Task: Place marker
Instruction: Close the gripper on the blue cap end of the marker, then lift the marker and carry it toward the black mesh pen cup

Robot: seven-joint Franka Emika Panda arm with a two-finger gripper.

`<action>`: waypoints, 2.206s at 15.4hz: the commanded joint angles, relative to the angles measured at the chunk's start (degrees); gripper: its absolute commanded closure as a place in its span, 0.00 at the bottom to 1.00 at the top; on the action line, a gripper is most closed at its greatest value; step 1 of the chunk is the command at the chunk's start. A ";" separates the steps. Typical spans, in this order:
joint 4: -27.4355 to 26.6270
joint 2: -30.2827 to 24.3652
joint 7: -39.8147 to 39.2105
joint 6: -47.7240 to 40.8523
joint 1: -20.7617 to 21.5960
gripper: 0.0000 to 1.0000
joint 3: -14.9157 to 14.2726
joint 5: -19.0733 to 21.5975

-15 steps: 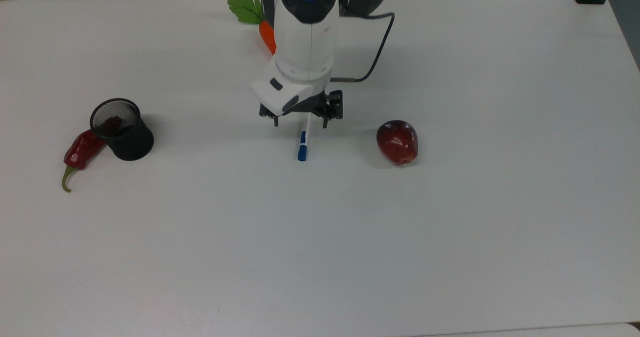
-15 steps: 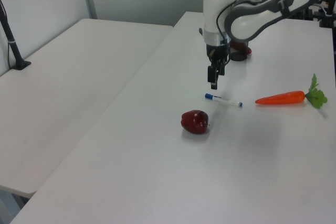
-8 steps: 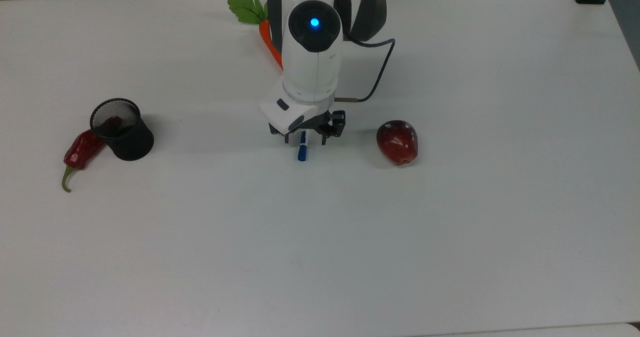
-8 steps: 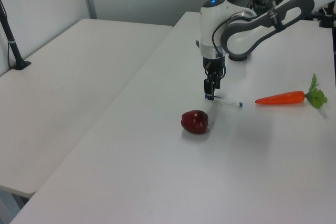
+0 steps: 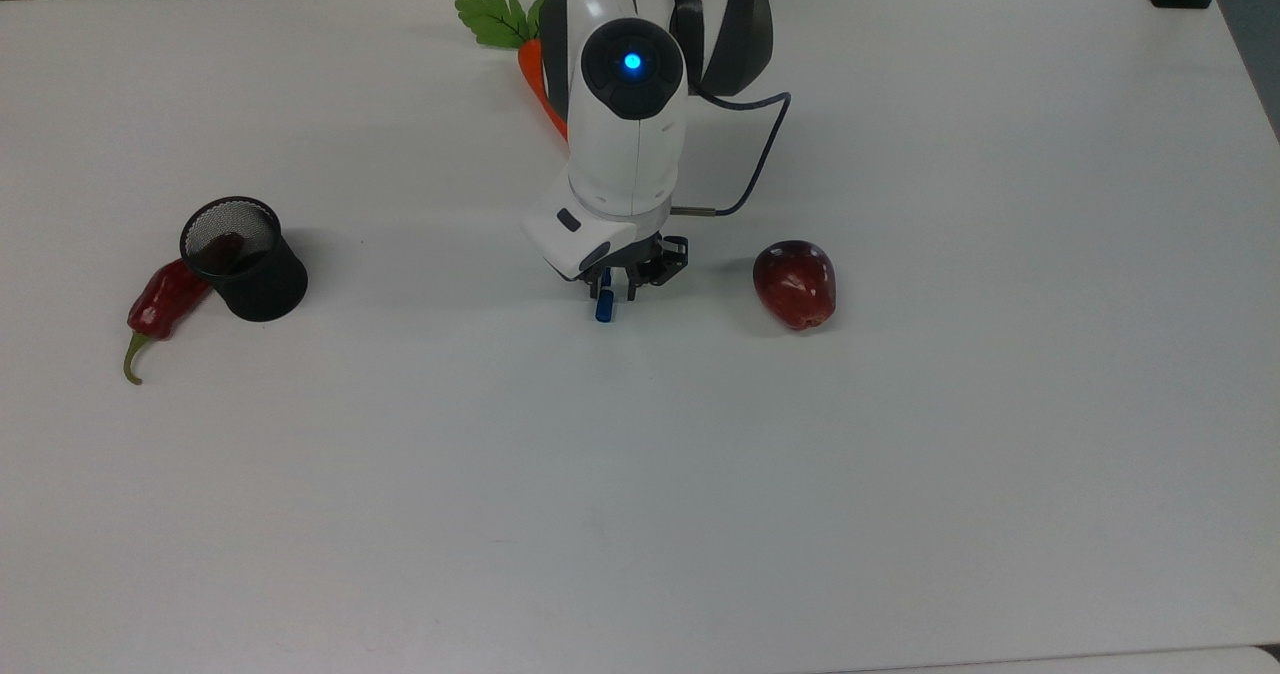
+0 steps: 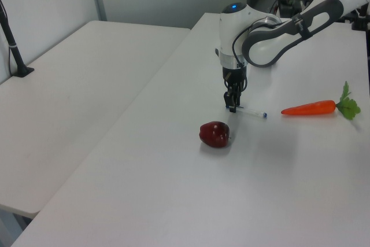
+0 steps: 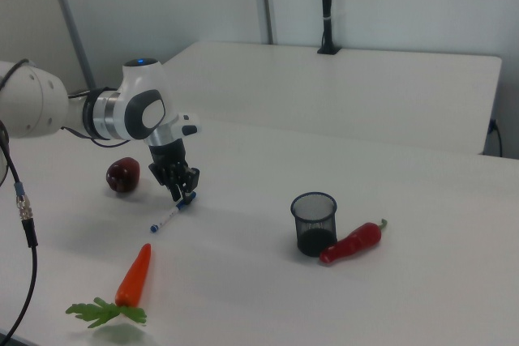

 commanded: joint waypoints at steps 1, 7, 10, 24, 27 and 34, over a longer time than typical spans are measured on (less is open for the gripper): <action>-1.14 -0.23 2.37 2.15 0.74 0.68 -0.43 -0.11; -1.05 -0.23 5.10 2.24 0.83 0.78 -0.43 -0.11; -0.97 -0.23 5.10 2.15 0.83 0.87 -0.43 -0.11; 3.16 -10.67 4.57 -12.33 0.74 0.94 -0.43 0.15; 6.41 -13.14 4.39 -17.52 0.21 0.94 -0.43 0.33; 8.70 -14.38 -0.16 -17.98 -7.77 0.94 -1.49 -0.55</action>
